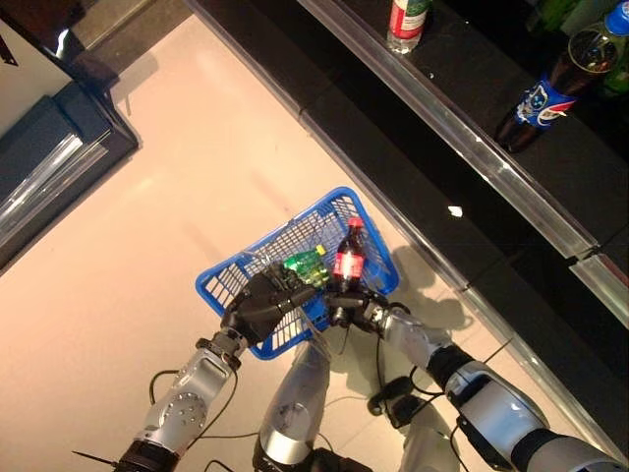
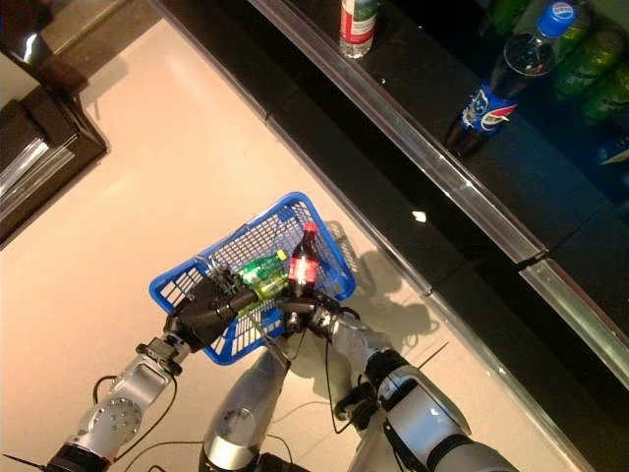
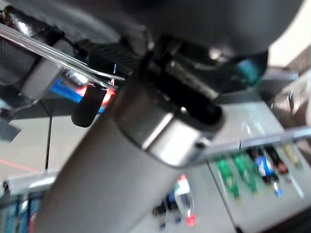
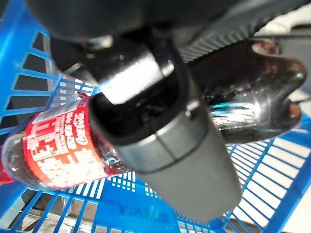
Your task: Pick up the drink and place into the basket.
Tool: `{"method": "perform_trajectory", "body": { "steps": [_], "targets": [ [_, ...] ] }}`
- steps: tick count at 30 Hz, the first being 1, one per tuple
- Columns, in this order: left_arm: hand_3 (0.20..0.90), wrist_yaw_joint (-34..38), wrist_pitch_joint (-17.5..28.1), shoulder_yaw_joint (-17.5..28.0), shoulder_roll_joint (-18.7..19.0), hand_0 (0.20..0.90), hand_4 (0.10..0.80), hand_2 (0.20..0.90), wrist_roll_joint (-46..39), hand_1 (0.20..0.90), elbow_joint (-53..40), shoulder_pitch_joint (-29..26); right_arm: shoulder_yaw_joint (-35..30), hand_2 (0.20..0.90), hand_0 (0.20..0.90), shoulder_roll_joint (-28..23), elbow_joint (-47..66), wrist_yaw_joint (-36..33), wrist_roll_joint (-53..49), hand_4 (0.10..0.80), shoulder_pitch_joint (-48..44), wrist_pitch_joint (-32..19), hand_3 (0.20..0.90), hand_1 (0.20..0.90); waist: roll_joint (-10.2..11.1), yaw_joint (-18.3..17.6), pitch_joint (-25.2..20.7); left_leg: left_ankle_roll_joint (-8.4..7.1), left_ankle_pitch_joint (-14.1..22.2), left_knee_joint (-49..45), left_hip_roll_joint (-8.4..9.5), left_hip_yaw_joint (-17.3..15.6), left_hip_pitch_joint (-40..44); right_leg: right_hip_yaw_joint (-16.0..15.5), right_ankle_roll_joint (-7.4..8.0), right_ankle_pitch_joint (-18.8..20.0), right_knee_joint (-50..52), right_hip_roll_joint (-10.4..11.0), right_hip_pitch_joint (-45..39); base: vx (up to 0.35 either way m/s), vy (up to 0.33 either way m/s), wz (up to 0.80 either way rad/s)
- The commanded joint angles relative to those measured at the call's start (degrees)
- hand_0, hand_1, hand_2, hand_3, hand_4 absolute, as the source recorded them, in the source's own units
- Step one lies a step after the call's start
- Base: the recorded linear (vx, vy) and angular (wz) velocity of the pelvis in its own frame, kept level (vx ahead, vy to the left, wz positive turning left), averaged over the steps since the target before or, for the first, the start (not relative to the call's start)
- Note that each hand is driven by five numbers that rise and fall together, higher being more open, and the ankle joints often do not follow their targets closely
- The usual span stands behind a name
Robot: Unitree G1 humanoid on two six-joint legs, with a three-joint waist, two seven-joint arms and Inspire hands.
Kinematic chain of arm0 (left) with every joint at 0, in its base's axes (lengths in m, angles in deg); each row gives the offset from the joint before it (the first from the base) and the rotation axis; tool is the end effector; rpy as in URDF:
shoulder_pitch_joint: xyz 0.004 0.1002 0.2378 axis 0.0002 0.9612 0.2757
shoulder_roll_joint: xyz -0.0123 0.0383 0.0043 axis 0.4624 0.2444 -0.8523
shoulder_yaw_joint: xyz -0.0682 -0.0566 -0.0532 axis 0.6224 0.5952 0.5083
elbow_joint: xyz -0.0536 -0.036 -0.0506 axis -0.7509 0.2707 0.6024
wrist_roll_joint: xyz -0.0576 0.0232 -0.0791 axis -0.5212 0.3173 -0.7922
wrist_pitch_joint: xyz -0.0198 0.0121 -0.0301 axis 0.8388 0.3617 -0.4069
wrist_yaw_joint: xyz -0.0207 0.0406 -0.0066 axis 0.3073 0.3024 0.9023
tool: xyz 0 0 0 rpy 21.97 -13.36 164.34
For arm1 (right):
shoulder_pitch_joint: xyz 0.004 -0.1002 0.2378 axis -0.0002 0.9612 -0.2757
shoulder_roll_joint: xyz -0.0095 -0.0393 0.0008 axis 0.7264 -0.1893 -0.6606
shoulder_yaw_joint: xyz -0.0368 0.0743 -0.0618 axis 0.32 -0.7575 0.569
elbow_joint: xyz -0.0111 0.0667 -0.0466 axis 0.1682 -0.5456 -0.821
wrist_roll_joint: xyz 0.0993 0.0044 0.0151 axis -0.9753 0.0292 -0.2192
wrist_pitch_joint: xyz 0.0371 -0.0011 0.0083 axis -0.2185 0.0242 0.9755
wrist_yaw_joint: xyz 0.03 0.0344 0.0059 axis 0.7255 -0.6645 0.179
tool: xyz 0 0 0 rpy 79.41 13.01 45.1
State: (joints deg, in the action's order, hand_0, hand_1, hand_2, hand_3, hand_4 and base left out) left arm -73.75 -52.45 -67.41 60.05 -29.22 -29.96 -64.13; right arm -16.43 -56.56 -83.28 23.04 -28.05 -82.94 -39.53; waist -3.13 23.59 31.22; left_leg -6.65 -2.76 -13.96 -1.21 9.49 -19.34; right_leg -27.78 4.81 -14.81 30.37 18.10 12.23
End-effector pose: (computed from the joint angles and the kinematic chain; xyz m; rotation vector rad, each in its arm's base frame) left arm 0.2032 0.2044 0.0440 -0.6811 0.1009 -0.5297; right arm 0.2929 -0.1083 0.0159 0.3697 0.6573 0.2917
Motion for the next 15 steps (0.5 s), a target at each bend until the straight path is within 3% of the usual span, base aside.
{"method": "perform_trajectory", "body": {
  "steps": [1,5,15],
  "targets": [
    [0.2,-16.09,6.42,2.82,-1.51,0.3,0.1,0.3,-1.96,0.3,-27.17,-10.3,-2.85,0.3,0.3,4.15,2.46,5.97,-8.42,0.1,-9.66,1.0,0.2,0.3,-3.0,0.1,-1.43,3.71,1.35,-3.71,2.42,-1.24,-1.11,1.25,0.13,11.5,-7.67,-0.34,-1.5,0.001,0.047,0.08],
    [0.2,-17.62,5.72,0.38,-0.88,0.3,0.1,0.3,-0.66,0.3,-26.17,-13.97,-5.32,0.3,0.3,3.86,-2.99,7.56,-13.63,0.1,-16.28,7.14,0.2,0.3,-3.07,0.65,-1.43,3.84,1.31,-4.01,2.53,-1.21,-0.99,0.92,0.16,11.36,-6.95,0.01,-1.63,0.029,0.049,0.01],
    [0.2,-17.71,7.5,-0.76,0.55,0.3,0.1,0.3,-1.46,0.3,-26.57,-16.16,-5.21,0.3,0.3,4.13,-4.57,5.42,-18.18,0.1,-20.17,11.78,0.2,0.3,-2.66,1.1,-1.43,4.15,1.11,-4.28,2.61,-1.86,-2.14,1.2,0.48,11.72,-5.92,0.62,0.06,0.017,0.049,0.02]
  ]
}}
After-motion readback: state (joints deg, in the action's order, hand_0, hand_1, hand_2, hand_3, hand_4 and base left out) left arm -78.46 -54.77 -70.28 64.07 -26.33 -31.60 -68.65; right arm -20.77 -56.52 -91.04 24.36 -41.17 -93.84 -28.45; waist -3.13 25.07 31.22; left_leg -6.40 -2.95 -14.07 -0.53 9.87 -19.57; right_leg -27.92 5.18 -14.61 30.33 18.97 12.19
